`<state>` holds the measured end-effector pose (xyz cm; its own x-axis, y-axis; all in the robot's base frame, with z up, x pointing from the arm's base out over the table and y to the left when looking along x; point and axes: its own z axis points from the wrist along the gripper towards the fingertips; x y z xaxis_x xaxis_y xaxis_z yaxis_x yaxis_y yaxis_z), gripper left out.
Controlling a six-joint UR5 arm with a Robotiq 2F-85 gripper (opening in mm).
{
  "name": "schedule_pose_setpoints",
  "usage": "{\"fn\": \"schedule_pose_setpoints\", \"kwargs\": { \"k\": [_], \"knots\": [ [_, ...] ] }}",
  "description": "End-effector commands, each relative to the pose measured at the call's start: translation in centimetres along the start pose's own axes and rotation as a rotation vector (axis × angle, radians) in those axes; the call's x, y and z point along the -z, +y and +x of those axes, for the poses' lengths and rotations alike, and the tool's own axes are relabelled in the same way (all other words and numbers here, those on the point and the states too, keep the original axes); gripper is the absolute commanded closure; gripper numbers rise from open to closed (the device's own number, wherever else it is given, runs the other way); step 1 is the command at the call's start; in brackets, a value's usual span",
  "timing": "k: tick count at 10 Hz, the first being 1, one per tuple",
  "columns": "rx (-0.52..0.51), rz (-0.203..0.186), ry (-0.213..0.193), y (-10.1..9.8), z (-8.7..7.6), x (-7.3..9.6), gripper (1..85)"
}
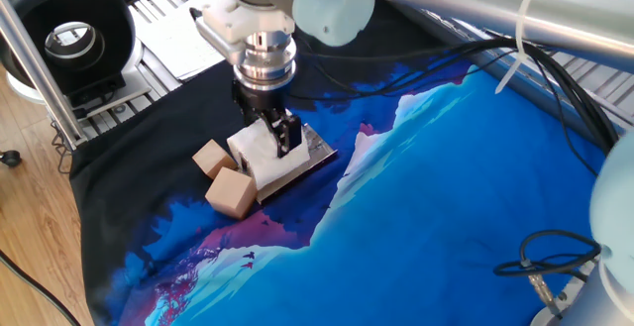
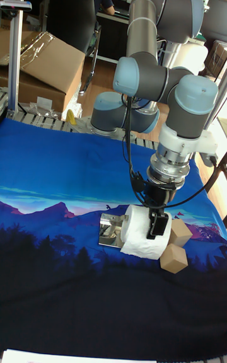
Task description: Put the toilet paper on its holder
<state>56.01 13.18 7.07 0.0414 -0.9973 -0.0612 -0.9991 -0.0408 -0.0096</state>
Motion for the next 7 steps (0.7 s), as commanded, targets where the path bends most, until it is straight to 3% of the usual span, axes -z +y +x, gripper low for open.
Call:
{"fn": "schedule_pose_setpoints", "kwargs": {
  "k": [1, 4, 5, 6, 7],
  "knots": [
    [-0.024, -0.031, -0.006, -0.2, 1.9, 2.5, 0.7],
    [-0.069, -0.068, -0.029, 0.0, 4.4, 4.7, 0.7],
    [-0.094, -0.070, -0.018, 0.1, 5.4, 5.3, 0.7],
    [-0.125, -0.066, 0.004, 0.2, 6.7, 5.8, 5.7],
    [-0.169, -0.064, 0.033, 0.3, 8.4, 6.3, 19.0]
  ]
}}
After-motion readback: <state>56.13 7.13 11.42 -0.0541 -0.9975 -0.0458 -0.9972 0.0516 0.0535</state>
